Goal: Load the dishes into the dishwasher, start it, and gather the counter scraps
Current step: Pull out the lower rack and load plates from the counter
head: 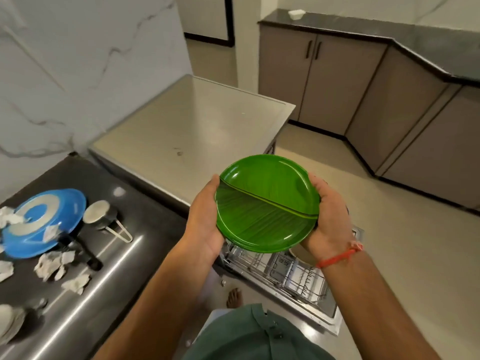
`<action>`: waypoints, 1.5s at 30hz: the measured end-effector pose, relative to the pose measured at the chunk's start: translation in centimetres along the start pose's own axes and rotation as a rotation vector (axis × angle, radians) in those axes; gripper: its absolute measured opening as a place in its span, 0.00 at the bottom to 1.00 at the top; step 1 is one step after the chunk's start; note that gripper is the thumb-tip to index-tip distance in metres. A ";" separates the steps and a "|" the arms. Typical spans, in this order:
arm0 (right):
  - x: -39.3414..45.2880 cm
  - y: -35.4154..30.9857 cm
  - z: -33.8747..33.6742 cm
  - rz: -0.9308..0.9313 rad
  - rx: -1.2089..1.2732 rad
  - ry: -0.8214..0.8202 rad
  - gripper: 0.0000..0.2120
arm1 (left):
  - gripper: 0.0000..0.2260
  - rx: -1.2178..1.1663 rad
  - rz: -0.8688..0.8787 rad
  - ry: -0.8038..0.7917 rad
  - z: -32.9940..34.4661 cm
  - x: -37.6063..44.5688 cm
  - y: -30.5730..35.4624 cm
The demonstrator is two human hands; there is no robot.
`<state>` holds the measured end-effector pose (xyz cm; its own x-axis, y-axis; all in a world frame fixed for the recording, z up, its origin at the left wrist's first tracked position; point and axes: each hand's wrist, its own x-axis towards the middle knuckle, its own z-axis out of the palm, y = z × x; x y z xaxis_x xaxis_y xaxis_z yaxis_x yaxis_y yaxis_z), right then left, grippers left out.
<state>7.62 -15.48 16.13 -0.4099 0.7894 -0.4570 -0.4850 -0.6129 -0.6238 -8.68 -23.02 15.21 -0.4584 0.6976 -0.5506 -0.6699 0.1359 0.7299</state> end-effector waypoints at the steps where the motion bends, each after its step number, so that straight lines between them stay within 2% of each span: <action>1: 0.6 -0.3 -0.1 -0.012 0.006 0.023 0.11 | 0.20 0.019 -0.012 -0.017 0.5 0.9 0.0; 5: 2.9 -1.4 -0.2 -0.041 0.011 0.143 0.11 | 0.19 0.099 -0.052 -0.061 2.3 4.8 0.4; 11: 5.9 -1.3 -1.6 0.007 0.013 0.289 0.21 | 0.18 0.232 -0.141 -0.125 4.0 9.8 0.4; 15: 7.0 -0.2 -3.8 0.012 0.041 0.392 0.14 | 0.16 0.324 -0.200 -0.145 4.9 11.9 -1.0; 20: 7.4 0.7 -6.8 0.083 0.113 0.509 0.18 | 0.13 0.471 -0.238 -0.182 5.3 13.9 -3.9; 28: 10.1 0.6 -12.2 0.208 0.103 0.572 0.18 | 0.11 0.735 -0.243 -0.154 6.4 17.0 -8.7; 33: 12.7 1.2 -16.2 0.288 -0.008 0.584 0.11 | 0.12 0.937 -0.229 -0.102 6.7 19.5 -12.0; 41: 19.3 4.2 -20.8 0.316 -0.372 0.557 0.14 | 0.09 1.221 -0.214 -0.089 5.5 26.4 -16.6; 45: 23.2 6.4 -23.8 0.335 -0.645 0.473 0.16 | 0.08 1.429 -0.217 -0.118 4.3 31.8 -19.4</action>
<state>13.37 -0.31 -13.57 -0.0185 0.5901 -0.8071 0.1956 -0.7895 -0.5817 -7.75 -0.44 -14.76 -0.3288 0.6155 -0.7163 0.4571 0.7674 0.4496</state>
